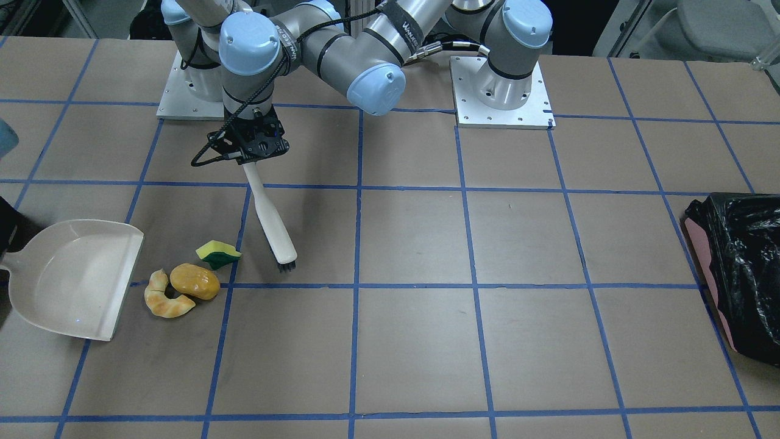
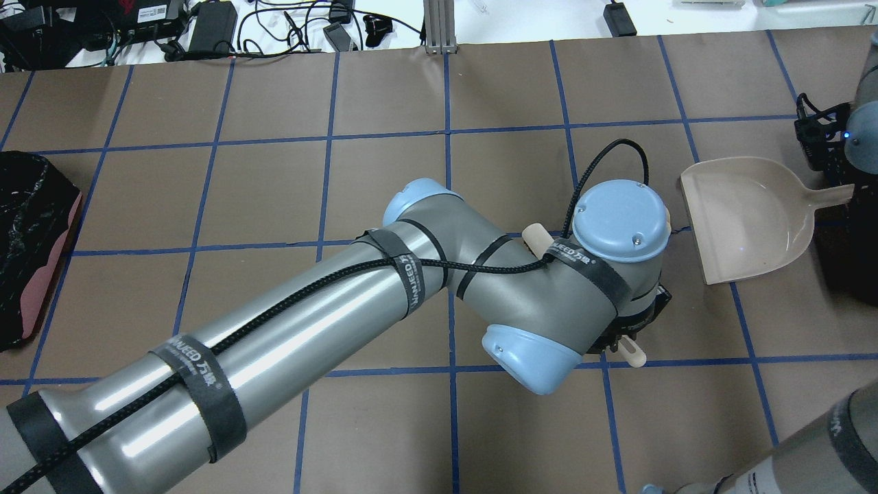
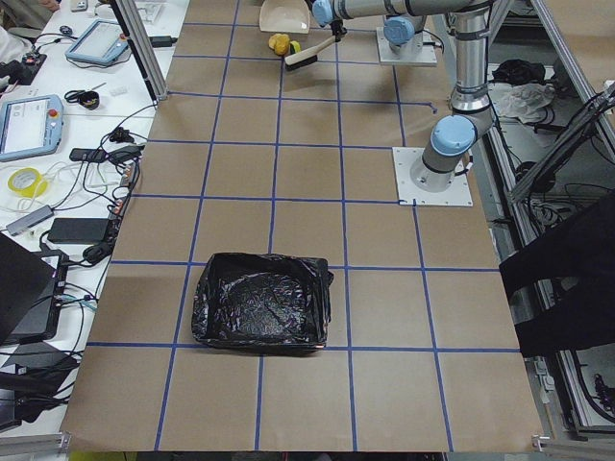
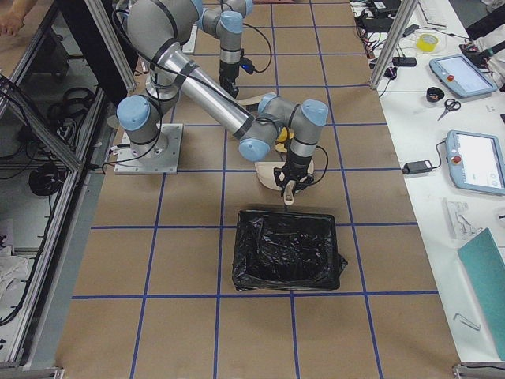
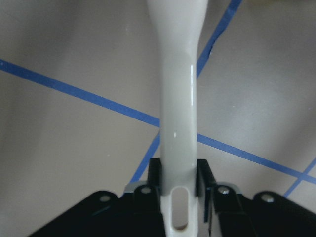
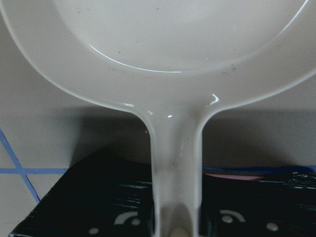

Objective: Sweep and dump trash in nearest bin
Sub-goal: 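Sweep the bread and croissant into the dustpan with the left-held brush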

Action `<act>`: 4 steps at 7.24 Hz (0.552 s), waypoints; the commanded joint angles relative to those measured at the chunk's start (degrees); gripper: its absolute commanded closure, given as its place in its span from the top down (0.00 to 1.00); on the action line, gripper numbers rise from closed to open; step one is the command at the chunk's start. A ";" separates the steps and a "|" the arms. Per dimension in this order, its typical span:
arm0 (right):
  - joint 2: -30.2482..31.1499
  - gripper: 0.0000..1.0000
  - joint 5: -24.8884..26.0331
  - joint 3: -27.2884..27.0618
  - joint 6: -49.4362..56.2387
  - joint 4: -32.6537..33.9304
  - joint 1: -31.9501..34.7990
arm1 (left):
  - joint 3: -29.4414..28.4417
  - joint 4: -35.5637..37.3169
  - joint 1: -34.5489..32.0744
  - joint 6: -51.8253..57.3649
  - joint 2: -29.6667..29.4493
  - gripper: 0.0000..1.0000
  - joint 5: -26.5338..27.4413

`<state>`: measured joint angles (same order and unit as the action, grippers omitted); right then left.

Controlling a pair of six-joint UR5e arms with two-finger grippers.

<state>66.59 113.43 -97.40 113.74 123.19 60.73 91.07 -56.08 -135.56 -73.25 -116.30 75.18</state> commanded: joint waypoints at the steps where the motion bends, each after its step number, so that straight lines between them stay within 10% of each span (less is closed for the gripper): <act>1: 0.04 0.00 0.04 -0.07 0.08 0.12 0.00 | -1.07 0.09 -1.98 -3.55 -1.21 0.00 -0.03; 4: 0.04 0.00 0.04 0.02 -0.01 0.12 0.00 | -1.94 2.28 -2.51 -2.77 -3.31 0.00 -0.03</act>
<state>66.62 113.47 -97.42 113.80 123.31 60.73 89.69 -54.84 -137.92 -76.03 -118.59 75.15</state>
